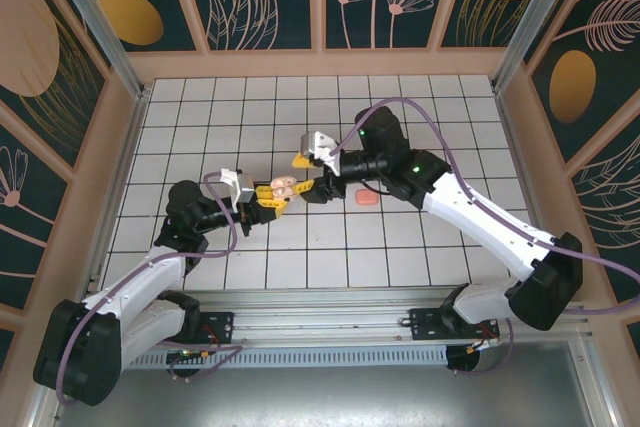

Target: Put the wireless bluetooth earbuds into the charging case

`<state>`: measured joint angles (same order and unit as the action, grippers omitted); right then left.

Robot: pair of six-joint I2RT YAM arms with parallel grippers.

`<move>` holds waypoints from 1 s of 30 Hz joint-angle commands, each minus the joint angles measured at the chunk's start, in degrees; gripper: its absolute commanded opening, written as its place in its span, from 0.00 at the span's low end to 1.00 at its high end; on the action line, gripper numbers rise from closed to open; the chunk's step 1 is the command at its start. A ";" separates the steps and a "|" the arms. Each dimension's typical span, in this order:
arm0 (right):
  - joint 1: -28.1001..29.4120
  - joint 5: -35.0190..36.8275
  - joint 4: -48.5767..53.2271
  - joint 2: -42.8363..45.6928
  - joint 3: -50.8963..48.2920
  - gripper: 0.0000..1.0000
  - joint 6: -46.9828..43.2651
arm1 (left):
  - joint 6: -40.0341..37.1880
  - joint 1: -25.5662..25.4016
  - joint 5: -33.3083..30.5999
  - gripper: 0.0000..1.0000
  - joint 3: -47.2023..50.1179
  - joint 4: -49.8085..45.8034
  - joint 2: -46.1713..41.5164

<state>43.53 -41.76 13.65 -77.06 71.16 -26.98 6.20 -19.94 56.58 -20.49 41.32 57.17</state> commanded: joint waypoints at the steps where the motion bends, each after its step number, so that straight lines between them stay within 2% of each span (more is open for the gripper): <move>1: -2.33 -6.10 -4.23 -0.44 -0.81 0.60 10.37 | -0.74 -0.27 0.93 0.13 -1.83 2.10 -0.47; 8: -3.02 -15.72 -1.26 -8.17 2.97 0.64 16.98 | -0.57 -0.28 0.91 0.13 -1.92 2.05 -0.64; 12: -2.68 -17.46 -1.82 -9.77 3.50 0.64 17.48 | -0.75 -0.27 0.49 0.13 -1.90 1.75 -1.09; 16: -2.66 -21.21 -3.25 -8.75 3.09 0.61 17.08 | -0.98 -0.27 -0.09 0.13 -1.83 1.23 -1.01; 22: -2.91 -23.29 -9.47 -2.54 -1.95 0.53 19.08 | -1.11 -0.27 -1.16 0.13 -1.81 0.78 -0.51; 24: -3.15 -21.09 -10.84 -0.84 -3.63 0.51 20.13 | -0.69 -0.25 -2.28 0.13 -2.06 0.58 -0.18; 26: -3.61 -15.54 -11.91 0.45 -5.23 0.51 22.32 | -0.05 -0.30 -4.22 0.14 -2.51 -0.68 0.51; 30: -5.92 6.60 -12.14 1.86 -9.27 0.51 32.57 | 5.78 -0.99 -9.27 0.13 -3.94 -2.05 4.43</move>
<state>39.57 -50.89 3.33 -75.79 64.62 -2.46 7.97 -20.25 51.35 -22.39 40.27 59.68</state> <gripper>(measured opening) 0.512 0.173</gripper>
